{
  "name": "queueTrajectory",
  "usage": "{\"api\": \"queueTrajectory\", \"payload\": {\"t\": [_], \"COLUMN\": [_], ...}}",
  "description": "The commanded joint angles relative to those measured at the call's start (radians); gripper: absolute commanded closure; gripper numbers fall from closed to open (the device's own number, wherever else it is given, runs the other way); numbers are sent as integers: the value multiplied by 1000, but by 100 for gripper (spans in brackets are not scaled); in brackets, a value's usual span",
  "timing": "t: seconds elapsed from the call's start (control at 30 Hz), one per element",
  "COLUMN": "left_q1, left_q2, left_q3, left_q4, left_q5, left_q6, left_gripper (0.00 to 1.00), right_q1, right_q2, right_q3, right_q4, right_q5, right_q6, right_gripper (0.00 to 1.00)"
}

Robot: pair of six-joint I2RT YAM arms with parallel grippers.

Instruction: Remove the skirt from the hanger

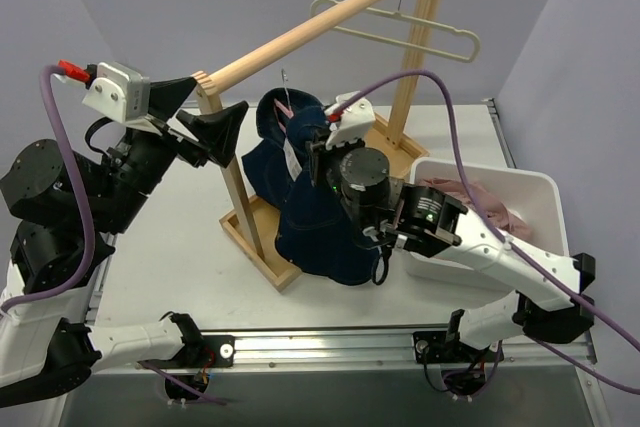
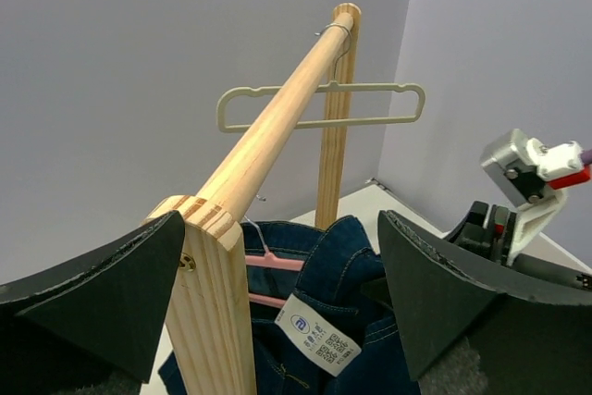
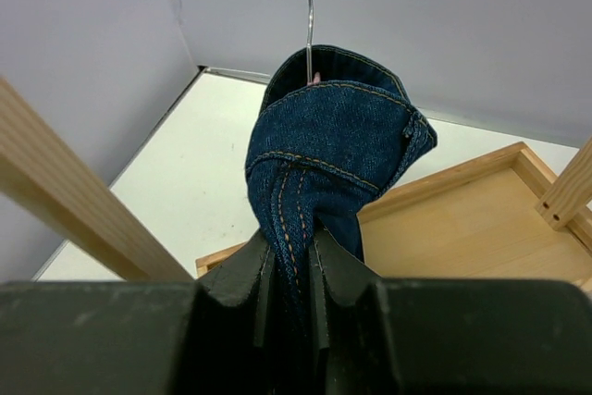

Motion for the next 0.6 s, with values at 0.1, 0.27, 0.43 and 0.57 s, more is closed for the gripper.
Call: {"api": "queueTrajectory", "payload": {"t": [0.1, 0.27, 0.43, 0.57], "left_q1": [-3, -3, -3, -3], "left_q2": [87, 110, 134, 128], "left_q3": [54, 62, 80, 46], "left_q4": [-56, -63, -83, -73], "left_q5": [123, 149, 181, 171], "left_q6": [-103, -154, -159, -162], "left_gripper": [2, 10, 10, 10], "right_q1": [-5, -5, -7, -5], "right_q2": [-249, -351, -409, -418], "right_q3": [-130, -212, -256, -270], "right_q4": [200, 211, 210, 208], "right_q5": [-102, -162, -166, -142], "right_q6": [23, 25, 40, 63], "right_gripper": [100, 100, 100, 100]}}
